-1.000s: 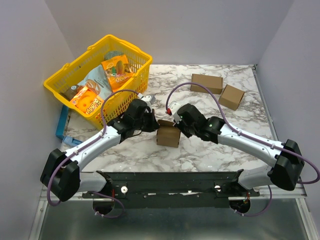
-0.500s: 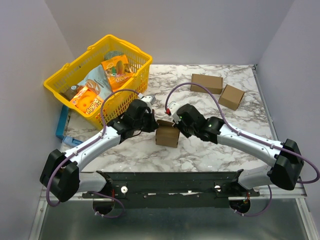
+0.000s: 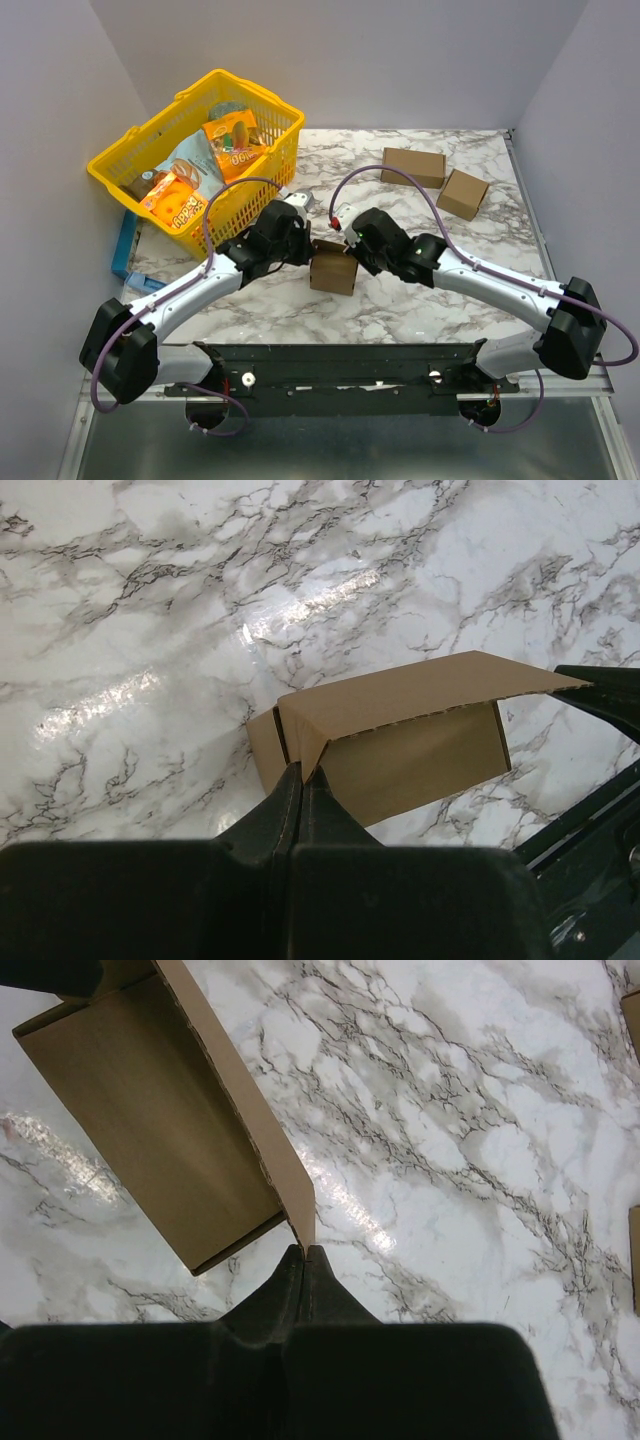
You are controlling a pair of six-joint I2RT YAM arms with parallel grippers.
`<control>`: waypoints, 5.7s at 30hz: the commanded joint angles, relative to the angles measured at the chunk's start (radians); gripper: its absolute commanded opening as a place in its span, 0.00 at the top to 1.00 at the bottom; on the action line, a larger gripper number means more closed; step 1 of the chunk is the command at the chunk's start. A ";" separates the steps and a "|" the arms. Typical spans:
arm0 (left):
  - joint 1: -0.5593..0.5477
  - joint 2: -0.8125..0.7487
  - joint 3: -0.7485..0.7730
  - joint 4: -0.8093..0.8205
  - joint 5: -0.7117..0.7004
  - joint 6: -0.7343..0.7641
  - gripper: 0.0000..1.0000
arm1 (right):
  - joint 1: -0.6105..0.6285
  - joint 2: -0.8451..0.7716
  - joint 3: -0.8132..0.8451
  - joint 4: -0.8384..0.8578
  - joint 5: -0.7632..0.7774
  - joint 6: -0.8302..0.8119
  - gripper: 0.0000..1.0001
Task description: Fold the paper box
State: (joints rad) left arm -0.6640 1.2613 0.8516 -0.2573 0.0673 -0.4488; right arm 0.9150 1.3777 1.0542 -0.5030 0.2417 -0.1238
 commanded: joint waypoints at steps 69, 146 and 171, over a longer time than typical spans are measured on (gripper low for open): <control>-0.270 -0.030 -0.224 0.099 -0.323 -0.251 1.00 | 0.007 -0.195 -0.188 0.126 0.140 0.239 0.85; -0.479 0.283 0.049 -0.163 -0.626 -0.169 1.00 | -0.142 -0.154 -0.059 0.061 -0.191 0.587 0.99; -0.483 0.273 0.081 -0.163 -0.620 -0.166 1.00 | -0.163 -0.163 -0.134 0.044 -0.153 0.559 0.99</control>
State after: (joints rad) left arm -1.1244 1.4872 0.9573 -0.3096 -0.6827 -0.6170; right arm 0.7460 1.2266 0.9573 -0.4896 0.1043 0.4362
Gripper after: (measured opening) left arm 0.009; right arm 0.014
